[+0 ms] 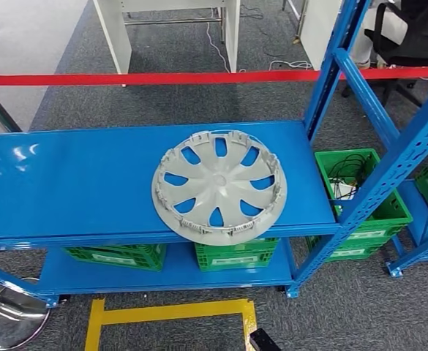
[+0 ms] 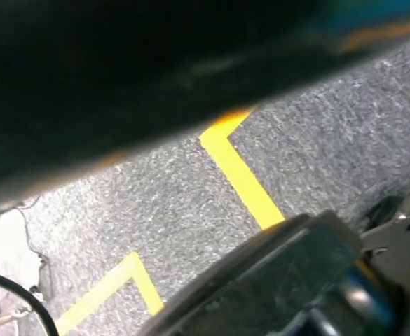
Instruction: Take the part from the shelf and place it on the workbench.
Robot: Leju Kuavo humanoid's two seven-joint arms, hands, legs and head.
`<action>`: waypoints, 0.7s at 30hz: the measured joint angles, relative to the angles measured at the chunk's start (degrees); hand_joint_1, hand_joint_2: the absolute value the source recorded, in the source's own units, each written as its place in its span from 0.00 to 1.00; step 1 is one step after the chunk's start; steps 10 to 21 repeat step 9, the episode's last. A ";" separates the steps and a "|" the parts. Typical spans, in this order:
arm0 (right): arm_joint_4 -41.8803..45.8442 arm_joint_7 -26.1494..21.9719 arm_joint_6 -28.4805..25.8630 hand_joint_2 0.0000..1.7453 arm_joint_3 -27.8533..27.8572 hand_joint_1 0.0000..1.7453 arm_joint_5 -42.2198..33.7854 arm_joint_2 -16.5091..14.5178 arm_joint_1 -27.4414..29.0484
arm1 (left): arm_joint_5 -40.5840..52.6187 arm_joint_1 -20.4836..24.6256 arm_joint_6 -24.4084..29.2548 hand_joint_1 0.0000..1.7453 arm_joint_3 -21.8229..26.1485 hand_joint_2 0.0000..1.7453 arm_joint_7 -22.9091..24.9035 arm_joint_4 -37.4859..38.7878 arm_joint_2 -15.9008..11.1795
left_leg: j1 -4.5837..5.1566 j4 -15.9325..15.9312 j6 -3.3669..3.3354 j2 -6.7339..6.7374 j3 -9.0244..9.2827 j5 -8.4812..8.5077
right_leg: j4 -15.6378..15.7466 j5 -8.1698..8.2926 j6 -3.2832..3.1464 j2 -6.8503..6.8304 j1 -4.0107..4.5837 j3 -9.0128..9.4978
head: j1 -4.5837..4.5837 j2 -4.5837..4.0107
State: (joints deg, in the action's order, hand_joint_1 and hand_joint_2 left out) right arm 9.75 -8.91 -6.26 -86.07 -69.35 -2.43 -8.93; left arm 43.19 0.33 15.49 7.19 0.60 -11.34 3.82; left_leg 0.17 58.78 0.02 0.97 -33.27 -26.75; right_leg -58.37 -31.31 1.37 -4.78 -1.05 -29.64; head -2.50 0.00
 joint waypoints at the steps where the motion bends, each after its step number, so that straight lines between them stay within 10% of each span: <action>1: 0.01 0.01 0.01 0.00 0.03 0.00 -0.13 -0.01 0.02 | -0.01 -0.11 0.01 0.00 0.00 0.00 -0.01 0.00 0.05 | 0.00 -0.23 0.16 -0.07 0.07 0.19 | 0.20 0.07 0.04 -0.09 -0.01 0.15 | -0.04 0.00; 5: 0.04 0.03 0.01 0.00 0.24 0.00 -0.31 -0.02 0.00 | -0.02 -0.27 0.05 0.00 0.00 0.00 -0.04 0.00 0.12 | -0.08 -1.09 0.41 -0.20 0.60 0.44 | 1.21 0.35 -1.65 0.18 0.06 0.54 | -0.53 0.01; 6: 0.04 0.03 0.01 0.00 0.28 0.00 -0.31 -0.02 -0.01 | -0.03 -0.24 0.06 0.00 0.00 0.25 -0.04 0.00 0.13 | -0.04 -1.06 0.19 -0.18 0.67 0.29 | 1.36 0.34 -1.50 0.24 0.03 0.61 | -0.57 0.02; 9: 0.04 0.05 0.01 0.67 0.34 0.00 -0.41 -0.02 0.03 | -0.03 -0.10 0.05 0.00 0.00 1.00 -0.05 0.00 0.22 | 0.06 -1.04 -0.12 -0.11 0.79 0.07 | 1.70 0.43 -1.17 0.39 -0.05 0.70 | -0.57 0.01; 21: 0.04 0.05 0.01 0.67 0.34 0.00 -0.41 -0.02 0.03 | -0.03 -0.10 0.05 0.00 0.00 1.00 -0.05 0.00 0.22 | 0.06 -1.04 -0.12 -0.11 0.79 0.07 | 1.70 0.43 -1.17 0.39 -0.05 0.70 | -0.57 0.01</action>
